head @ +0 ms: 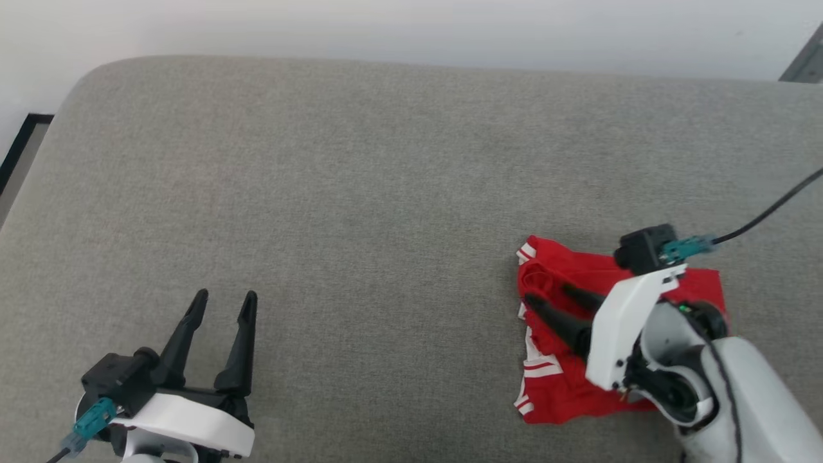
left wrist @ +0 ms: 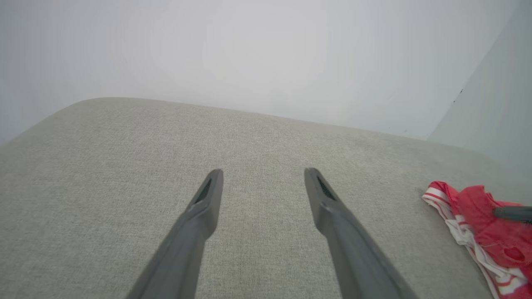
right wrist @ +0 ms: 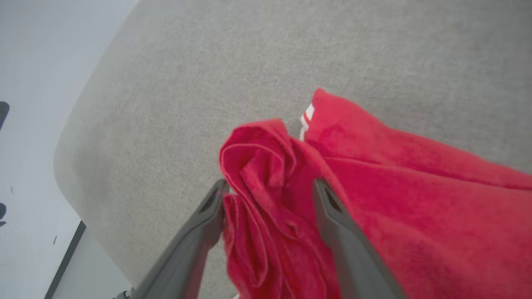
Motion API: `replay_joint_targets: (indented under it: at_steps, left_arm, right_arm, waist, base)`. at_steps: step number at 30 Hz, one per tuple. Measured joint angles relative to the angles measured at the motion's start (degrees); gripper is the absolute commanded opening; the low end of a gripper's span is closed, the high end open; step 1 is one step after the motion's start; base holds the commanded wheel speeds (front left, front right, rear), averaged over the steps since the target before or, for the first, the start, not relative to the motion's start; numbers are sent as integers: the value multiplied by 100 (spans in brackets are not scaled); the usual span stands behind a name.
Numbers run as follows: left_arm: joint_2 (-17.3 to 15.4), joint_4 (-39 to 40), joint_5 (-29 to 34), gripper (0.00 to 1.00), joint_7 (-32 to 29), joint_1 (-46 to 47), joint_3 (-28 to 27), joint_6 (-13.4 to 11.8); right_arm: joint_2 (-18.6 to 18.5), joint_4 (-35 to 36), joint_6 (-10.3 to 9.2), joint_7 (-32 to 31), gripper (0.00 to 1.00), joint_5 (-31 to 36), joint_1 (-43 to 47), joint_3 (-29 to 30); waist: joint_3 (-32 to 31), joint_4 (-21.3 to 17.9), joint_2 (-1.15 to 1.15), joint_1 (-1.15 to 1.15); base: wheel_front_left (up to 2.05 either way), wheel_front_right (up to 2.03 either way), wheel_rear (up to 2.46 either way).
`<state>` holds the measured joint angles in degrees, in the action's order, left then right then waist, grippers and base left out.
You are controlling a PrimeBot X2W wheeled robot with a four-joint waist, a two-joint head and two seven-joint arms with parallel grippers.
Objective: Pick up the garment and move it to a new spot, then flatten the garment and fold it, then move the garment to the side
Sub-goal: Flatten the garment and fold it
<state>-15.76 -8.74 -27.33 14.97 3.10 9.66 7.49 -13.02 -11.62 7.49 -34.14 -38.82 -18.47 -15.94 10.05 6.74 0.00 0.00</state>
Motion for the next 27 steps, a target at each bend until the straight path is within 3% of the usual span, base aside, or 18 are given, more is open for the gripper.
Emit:
replay_joint_targets:
  at_steps: [9, 15, 24, 27]
  left_arm:
    - [-30, -16, -122, 100, 0, -77, -22, 0]
    - [-37, -125, -258, 100, 0, -98, 35, 1]
    - [20, -227, -311, 100, 0, -199, -98, 1]
    - [47, -224, -250, 100, 0, -256, -201, 1]
  right_arm:
    - [-757, 278, 0, 670, 100, -85, 18, 189]
    - [-1129, -428, 0, 2190, 100, 0, 154, 593]
    - [-1068, -1304, 0, 4422, 100, 127, 144, 565]
    - [-1018, -1399, 0, 4791, 100, 275, 220, 652]
  waist:
    - [-155, -181, 0, 0]
    - [-252, -322, 0, 0]
    - [-448, -532, 0, 0]
    - [-539, -560, 0, 0]
  base:
    - [0, 0, 0]
    - [0, 0, 0]
    - [0, 0, 0]
    - [0, 0, 0]
